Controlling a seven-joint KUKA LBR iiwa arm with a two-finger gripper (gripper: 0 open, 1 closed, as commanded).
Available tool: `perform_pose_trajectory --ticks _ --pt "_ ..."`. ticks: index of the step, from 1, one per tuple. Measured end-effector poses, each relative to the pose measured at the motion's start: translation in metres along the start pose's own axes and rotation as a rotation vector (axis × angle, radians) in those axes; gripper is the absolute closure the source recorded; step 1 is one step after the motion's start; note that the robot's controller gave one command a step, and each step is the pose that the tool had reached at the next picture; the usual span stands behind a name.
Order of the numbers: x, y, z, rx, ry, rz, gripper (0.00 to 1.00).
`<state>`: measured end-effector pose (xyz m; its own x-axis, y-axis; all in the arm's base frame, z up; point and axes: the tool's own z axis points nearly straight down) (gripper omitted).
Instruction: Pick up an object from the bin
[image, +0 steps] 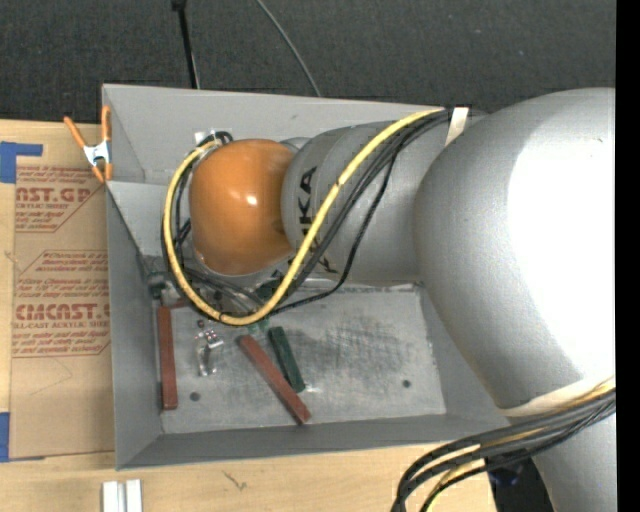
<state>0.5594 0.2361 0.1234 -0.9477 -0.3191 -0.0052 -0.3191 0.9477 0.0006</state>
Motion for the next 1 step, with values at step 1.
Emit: perform_pose_trajectory --ticks 1 --pt "-0.0253 0.0017 -0.0026 -0.001 -0.001 -0.169 0.0"
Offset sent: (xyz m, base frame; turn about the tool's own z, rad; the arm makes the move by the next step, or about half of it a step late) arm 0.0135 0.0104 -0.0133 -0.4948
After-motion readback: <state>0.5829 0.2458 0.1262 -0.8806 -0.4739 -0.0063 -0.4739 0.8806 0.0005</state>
